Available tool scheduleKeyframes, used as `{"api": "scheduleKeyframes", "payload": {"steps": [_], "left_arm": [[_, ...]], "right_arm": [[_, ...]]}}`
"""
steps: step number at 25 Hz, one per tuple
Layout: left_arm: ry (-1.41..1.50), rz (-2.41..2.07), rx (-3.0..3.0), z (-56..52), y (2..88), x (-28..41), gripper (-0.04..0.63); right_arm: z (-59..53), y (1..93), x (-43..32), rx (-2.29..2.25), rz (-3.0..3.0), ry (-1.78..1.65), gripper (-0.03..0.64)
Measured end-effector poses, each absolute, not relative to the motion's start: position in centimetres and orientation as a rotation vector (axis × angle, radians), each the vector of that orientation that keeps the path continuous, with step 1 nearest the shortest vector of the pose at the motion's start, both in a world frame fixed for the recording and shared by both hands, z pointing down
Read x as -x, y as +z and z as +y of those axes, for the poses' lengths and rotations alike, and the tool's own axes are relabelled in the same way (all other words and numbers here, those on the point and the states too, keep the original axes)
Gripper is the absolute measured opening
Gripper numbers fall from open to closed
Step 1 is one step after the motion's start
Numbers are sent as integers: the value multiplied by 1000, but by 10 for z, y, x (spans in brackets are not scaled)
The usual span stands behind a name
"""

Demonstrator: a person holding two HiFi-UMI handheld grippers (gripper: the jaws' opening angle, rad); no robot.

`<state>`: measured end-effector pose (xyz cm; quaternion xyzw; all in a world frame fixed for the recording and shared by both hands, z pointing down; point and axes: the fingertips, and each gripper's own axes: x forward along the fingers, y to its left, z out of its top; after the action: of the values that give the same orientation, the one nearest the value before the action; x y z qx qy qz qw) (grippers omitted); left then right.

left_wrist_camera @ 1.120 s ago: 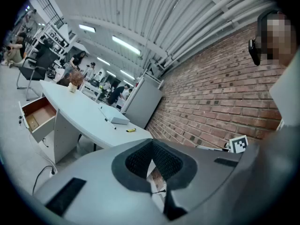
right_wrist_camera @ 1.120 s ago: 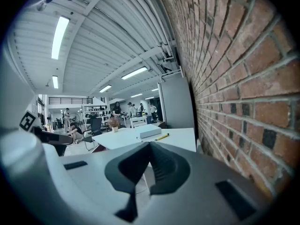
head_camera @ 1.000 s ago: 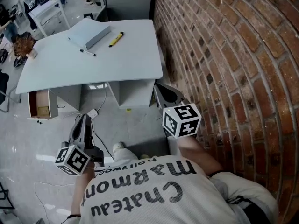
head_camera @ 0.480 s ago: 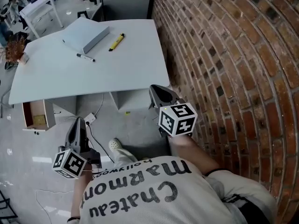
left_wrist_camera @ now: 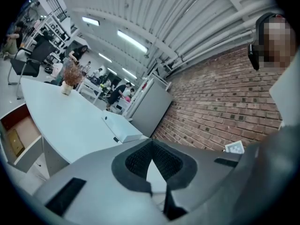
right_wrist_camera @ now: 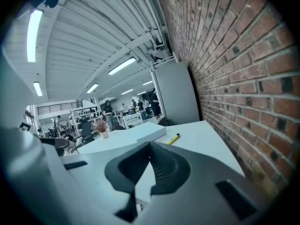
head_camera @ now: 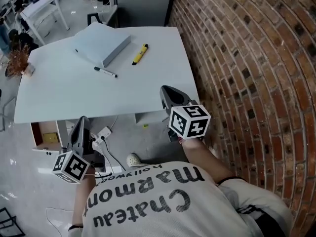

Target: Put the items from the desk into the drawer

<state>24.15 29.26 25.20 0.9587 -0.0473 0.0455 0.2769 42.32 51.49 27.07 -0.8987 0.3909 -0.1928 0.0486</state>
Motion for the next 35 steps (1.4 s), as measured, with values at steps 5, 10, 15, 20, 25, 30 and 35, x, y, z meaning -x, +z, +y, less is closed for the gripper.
{"api": "scheduleKeyframes", "payload": {"steps": [5, 10, 15, 20, 25, 30, 35], "left_arm": [[114, -118, -2572, 248, 256, -252, 2], [139, -156, -2537, 215, 276, -250, 2], [170, -219, -2481, 196, 299, -248, 2], [209, -291, -2507, 175, 307, -252, 2], [187, -371, -2505, 151, 301, -267, 2], [175, -470, -2497, 126, 301, -280, 2], [166, -586, -2463, 110, 310, -283, 2]], "right_arm": [[479, 282, -444, 2751, 1126, -597, 3], [458, 313, -451, 2707, 1065, -688, 3], [449, 345, -465, 2722, 1018, -850, 3], [432, 365, -498, 2726, 992, -926, 3], [411, 377, -550, 2709, 966, -984, 3], [387, 388, -606, 2702, 940, -1011, 26], [366, 408, -649, 2690, 929, -1056, 69]]}}
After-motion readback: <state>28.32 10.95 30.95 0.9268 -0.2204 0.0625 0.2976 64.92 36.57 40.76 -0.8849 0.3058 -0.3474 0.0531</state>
